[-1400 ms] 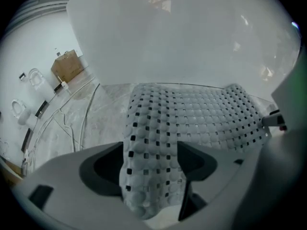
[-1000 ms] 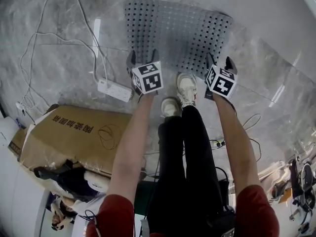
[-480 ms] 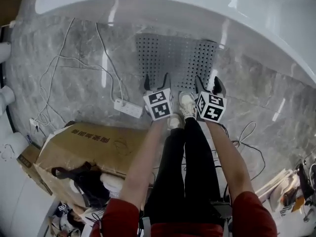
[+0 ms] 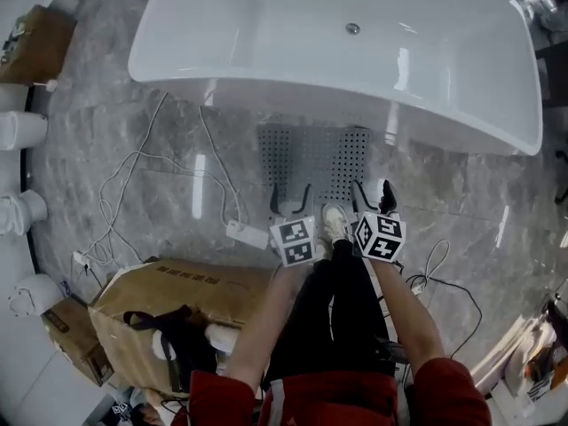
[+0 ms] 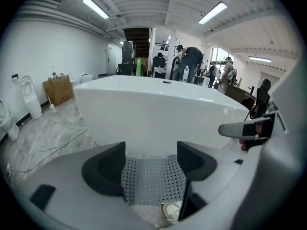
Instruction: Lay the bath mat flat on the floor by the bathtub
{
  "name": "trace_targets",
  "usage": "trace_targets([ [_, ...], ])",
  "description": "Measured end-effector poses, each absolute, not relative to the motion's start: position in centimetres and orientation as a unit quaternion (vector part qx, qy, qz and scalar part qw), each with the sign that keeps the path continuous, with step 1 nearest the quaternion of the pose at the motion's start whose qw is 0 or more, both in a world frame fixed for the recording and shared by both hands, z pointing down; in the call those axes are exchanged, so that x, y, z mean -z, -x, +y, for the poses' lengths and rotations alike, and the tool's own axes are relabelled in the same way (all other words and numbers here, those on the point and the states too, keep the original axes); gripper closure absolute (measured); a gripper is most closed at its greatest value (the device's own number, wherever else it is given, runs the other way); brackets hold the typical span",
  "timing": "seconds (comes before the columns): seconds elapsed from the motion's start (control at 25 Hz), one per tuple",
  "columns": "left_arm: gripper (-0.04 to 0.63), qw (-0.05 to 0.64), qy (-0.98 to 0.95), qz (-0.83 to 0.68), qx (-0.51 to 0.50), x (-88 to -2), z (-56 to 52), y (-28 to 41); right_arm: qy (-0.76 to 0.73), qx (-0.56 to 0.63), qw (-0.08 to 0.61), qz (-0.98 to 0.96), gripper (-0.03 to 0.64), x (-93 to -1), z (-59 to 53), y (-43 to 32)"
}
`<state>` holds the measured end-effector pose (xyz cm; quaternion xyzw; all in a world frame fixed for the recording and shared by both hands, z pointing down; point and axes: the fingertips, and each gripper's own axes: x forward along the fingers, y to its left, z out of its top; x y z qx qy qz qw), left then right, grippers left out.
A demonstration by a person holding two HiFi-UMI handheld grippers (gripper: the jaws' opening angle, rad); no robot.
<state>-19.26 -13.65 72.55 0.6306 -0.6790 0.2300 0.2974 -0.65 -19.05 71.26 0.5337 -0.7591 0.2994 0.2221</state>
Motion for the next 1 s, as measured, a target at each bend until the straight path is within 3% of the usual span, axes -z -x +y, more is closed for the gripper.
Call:
trace_targets([
  [0.56, 0.264, 0.146, -0.712, -0.669, -0.152, -46.1, -14.0, 13.9, -0.545, -0.148, 0.104, -0.819, 0.278, -43.0, -16.8, -1.7],
  [1.0, 0.264, 0.049, -0.761, -0.636, -0.118, -33.3, -13.8, 5.5, -0.586, -0.054, 0.047, -0.807, 0.278, -30.0, -14.9, -11.3],
])
